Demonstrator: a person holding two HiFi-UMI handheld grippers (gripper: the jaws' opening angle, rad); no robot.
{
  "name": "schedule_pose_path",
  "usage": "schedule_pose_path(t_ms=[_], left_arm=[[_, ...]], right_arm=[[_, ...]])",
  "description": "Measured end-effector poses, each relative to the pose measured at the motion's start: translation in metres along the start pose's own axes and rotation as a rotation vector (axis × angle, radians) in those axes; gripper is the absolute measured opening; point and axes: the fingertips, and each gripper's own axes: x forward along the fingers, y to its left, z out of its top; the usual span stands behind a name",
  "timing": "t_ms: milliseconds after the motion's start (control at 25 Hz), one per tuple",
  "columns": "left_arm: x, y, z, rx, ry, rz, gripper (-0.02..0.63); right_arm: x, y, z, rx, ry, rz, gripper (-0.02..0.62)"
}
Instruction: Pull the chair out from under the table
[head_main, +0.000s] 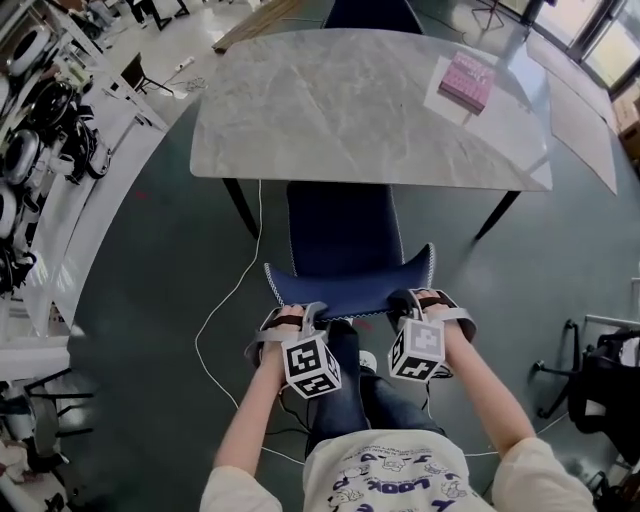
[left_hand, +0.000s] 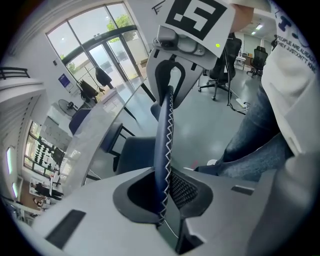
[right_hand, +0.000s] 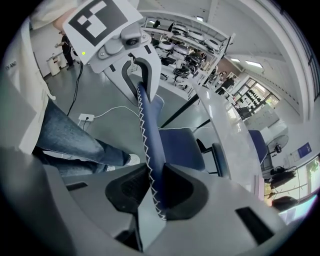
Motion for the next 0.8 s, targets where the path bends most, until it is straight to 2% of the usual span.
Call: schedule_pose_path(t_ms=[360, 640, 800], left_arm=[[-0.025, -0.064, -0.006, -0.022, 0.012, -0.019, 0.074], [-0.051, -0.12, -0.02, -0.033, 0.023, -0.041, 0.074], [-0.067, -0.148, -0.027, -0.014, 0.027, -0.052, 0.074]], right_arm=[[-0.022, 0.061, -0.004, -0.023, 0.002, 0.02, 0.086], [-0.042, 0.121, -0.002, -0.001, 0.016, 0.03, 0.087], [-0.054, 0.153, 0.0, 0.009, 0.022, 0.036, 0.087]])
